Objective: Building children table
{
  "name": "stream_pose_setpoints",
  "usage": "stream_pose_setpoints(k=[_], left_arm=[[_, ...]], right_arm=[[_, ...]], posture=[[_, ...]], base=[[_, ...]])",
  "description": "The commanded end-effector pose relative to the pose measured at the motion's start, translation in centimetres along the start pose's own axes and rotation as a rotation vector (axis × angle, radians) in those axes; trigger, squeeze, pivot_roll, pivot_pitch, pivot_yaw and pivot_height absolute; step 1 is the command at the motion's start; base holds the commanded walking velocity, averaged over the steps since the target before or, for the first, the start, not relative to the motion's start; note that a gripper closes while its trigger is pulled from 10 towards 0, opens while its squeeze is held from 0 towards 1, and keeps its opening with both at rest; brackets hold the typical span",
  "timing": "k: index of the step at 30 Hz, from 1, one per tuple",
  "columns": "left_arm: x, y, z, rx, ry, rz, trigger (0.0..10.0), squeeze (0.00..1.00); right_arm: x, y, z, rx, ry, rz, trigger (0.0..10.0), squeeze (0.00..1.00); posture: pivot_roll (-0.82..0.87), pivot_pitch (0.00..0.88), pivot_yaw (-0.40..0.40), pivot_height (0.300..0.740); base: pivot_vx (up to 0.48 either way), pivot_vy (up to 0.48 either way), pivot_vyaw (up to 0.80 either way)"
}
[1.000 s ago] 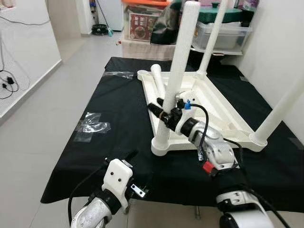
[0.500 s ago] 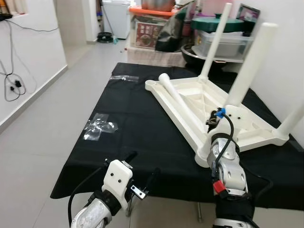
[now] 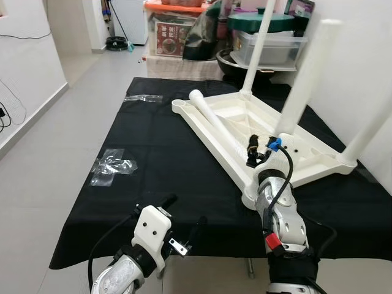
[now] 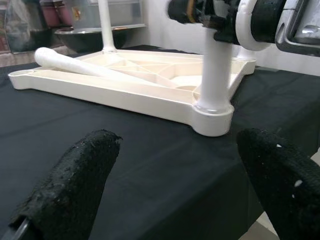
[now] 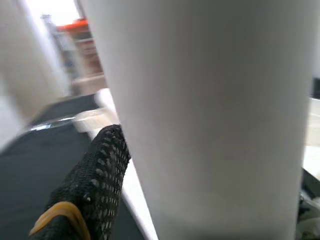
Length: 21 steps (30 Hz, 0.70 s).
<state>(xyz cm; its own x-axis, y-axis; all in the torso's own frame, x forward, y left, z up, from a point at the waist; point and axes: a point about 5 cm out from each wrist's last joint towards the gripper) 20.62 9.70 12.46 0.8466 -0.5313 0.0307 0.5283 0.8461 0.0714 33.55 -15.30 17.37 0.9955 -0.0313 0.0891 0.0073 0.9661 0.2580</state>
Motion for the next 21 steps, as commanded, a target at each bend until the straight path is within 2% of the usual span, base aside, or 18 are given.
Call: stream_pose_setpoints(k=[1,2,3,4,5,6,8,10,11,14,18,19,20,21], left_arm=[[0.0,0.0,-0.2,0.002,0.013,-0.007,10.0,0.00],[0.0,-0.1,-0.2,0.001,0.014,-0.008,10.0,0.00],[0.0,-0.1,-0.2,0.001,0.014,-0.008,10.0,0.00],[0.0,-0.1,-0.2,0.001,0.014,-0.009,10.0,0.00],[0.0,-0.1,-0.2,0.001,0.014,-0.009,10.0,0.00],[0.0,-0.1,-0.2,0.001,0.015,-0.009,10.0,0.00],[0.0,-0.1,-0.2,0.001,0.015,-0.009,10.0,0.00],[0.1,-0.1,-0.2,0.000,0.016,-0.010,10.0,0.00],[0.1,0.0,-0.2,-0.001,0.017,-0.010,10.0,0.00],[0.0,0.0,-0.2,-0.001,0.018,-0.010,10.0,0.00],[0.0,0.0,-0.2,-0.001,0.018,-0.010,10.0,0.00],[0.0,0.0,-0.3,-0.003,0.020,-0.010,10.0,0.00],[0.0,0.0,-0.3,-0.003,0.020,-0.010,10.0,0.00],[0.0,0.0,-0.3,-0.004,0.022,-0.009,10.0,0.00]], right_arm=[[0.4,1.2,0.4,0.023,-0.004,0.120,10.0,0.00],[0.5,0.9,0.5,0.014,0.007,0.221,10.0,0.00],[0.5,0.9,0.5,0.014,0.007,0.221,10.0,0.00],[0.6,0.7,0.5,-0.001,0.043,0.333,10.0,0.00],[0.6,0.7,0.5,-0.001,0.043,0.333,10.0,0.00],[0.6,0.3,0.5,-0.001,0.098,0.452,10.0,0.00],[0.6,0.3,0.5,-0.001,0.098,0.452,10.0,0.00],[0.1,0.1,0.9,0.013,0.173,0.707,10.0,0.00],[-0.2,0.1,1.1,0.020,0.191,0.788,10.0,0.00],[-0.4,0.2,1.2,0.012,0.206,0.859,10.0,0.00],[-0.3,0.4,1.1,-0.001,0.211,0.881,10.0,0.00],[0.2,0.7,1.1,-0.017,0.191,0.845,2.9,0.00],[0.2,0.7,1.1,-0.017,0.191,0.845,2.9,0.00],[0.7,0.9,0.9,-0.033,0.173,0.789,0.0,0.00]], posture=[[0.11,0.000,-0.084,0.740],[0.11,0.000,-0.086,0.740],[0.11,0.000,-0.086,0.740],[0.11,0.000,-0.087,0.740],[0.11,0.000,-0.087,0.740],[0.11,0.000,-0.087,0.740],[0.11,0.000,-0.087,0.740],[0.12,0.000,-0.084,0.740],[0.12,0.000,-0.084,0.740],[0.12,0.000,-0.084,0.740],[0.12,0.000,-0.086,0.740],[0.12,0.000,-0.085,0.740],[0.12,0.000,-0.085,0.740],[0.12,0.000,-0.084,0.740]], base=[[0.000,0.000,0.00],[0.000,0.000,0.00],[0.000,0.000,0.00],[0.000,0.000,0.00],[0.000,0.000,0.00],[0.000,0.000,0.00],[0.000,0.000,0.00],[0.000,0.000,0.00],[0.000,0.000,0.00],[0.000,0.000,0.00],[0.000,0.000,0.00],[0.000,0.000,0.00],[0.000,0.000,0.00],[0.000,0.000,0.00]])
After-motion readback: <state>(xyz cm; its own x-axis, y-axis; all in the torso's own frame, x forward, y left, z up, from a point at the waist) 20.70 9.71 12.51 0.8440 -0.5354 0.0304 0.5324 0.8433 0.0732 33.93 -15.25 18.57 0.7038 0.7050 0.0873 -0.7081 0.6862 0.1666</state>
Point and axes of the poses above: a point about 5 cm out from each wrist's last joint towards the gripper, its own x axis pointing out of the wrist towards the gripper, its own z axis along the axis of the wrist's last joint, y = z × x, and after that the axes turned 1 degree about x, right-handed
